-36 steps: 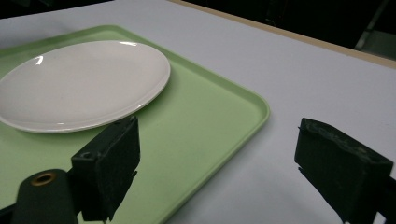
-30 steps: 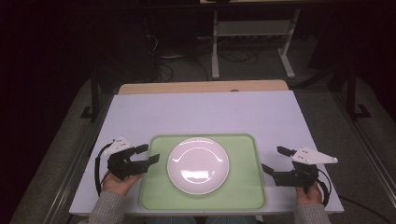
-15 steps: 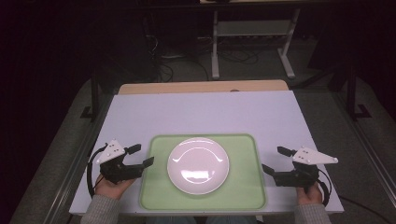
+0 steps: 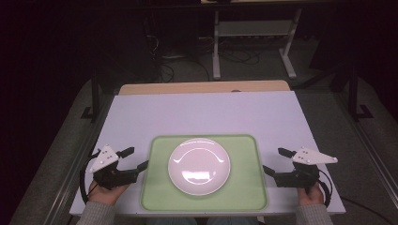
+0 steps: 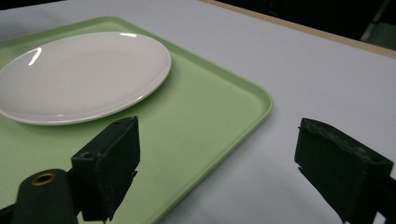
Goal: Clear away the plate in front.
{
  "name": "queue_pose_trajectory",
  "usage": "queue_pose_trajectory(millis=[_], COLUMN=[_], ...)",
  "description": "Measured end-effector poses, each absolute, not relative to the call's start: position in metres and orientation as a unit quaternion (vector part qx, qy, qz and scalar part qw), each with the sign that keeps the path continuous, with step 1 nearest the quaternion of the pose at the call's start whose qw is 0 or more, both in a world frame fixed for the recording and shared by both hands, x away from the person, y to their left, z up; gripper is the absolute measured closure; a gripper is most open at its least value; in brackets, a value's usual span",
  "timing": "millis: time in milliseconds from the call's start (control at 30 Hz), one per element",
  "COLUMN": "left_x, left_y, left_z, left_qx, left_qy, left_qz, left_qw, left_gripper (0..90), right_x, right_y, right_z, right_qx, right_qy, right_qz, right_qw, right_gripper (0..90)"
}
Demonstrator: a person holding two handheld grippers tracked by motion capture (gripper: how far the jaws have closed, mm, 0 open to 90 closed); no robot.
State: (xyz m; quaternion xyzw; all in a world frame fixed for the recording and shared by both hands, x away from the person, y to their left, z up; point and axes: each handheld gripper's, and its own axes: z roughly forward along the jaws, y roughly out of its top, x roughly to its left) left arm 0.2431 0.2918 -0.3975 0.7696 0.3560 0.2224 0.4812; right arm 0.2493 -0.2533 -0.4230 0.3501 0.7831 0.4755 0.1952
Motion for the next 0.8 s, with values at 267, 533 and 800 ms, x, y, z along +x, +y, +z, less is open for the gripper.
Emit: queue_pose_trajectory(millis=[267,533,800], left_x=[0.2381,0.2397,0.2417], left_y=[0.2988,0.299,0.2995], left_z=[-0.3989,-0.403,-0.4056], left_qx=[0.762,0.765,0.766], left_qy=[0.36,0.358,0.367], left_qz=[0.23,0.231,0.217], left_qw=[0.486,0.483,0.481], left_gripper=[25.4,25.0,24.9], right_x=[0.2504,0.2511,0.251], right_y=[-0.2514,-0.2487,-0.2483], right_z=[-0.4253,-0.4275,-0.4274], right_qx=[0.348,0.347,0.344], right_qy=[0.787,0.791,0.79], right_qz=[0.473,0.472,0.473], right_qw=[0.188,0.179,0.181], right_gripper=[13.3,13.4,13.4])
